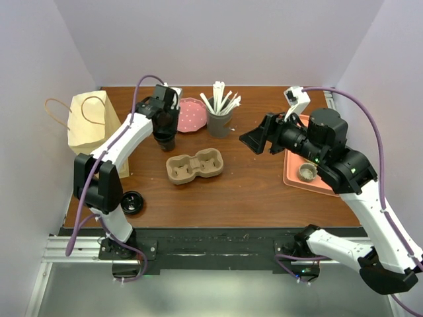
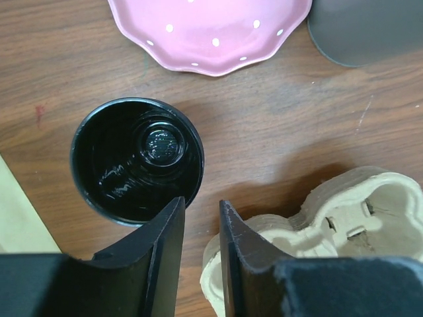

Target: Pack the takeout coffee

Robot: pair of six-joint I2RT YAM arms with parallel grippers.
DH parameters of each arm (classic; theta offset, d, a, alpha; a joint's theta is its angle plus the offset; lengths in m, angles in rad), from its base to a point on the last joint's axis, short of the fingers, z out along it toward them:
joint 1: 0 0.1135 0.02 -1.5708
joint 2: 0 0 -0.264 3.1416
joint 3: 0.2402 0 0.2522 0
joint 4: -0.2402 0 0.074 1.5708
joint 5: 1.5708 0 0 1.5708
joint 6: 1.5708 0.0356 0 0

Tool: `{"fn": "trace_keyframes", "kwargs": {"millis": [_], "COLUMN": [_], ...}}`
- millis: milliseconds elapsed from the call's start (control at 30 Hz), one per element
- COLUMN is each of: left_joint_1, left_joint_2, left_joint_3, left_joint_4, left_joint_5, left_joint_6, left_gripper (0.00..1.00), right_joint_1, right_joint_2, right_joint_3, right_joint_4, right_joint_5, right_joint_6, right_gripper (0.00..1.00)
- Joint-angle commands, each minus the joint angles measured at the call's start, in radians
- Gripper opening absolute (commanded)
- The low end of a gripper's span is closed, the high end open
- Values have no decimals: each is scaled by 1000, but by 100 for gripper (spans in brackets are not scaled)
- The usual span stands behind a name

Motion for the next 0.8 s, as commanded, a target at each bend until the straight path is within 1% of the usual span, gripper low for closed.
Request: {"fn": "trace_keyframes", "kwargs": {"millis": [0,400,767], "left_joint_1": [1,1,-1], "left_joint_2": [6,76,95], "left_joint_3": [-5,35,41], "left_joint_4": [48,40,42], "left_joint_5": [8,2,-12], "left_joint_6": [46,79,83], "left_gripper": [30,26,22], "right_joint_1": [-4,-4,-4], "right_joint_2": [-3,3,11], "right_joint_3": [-2,5,1], "right_joint_4": [54,51,53], "right_joint_5": [-25,-23,-23], "right_joint_6": [-20,-33,-42], "right_gripper": [77,76,76]}}
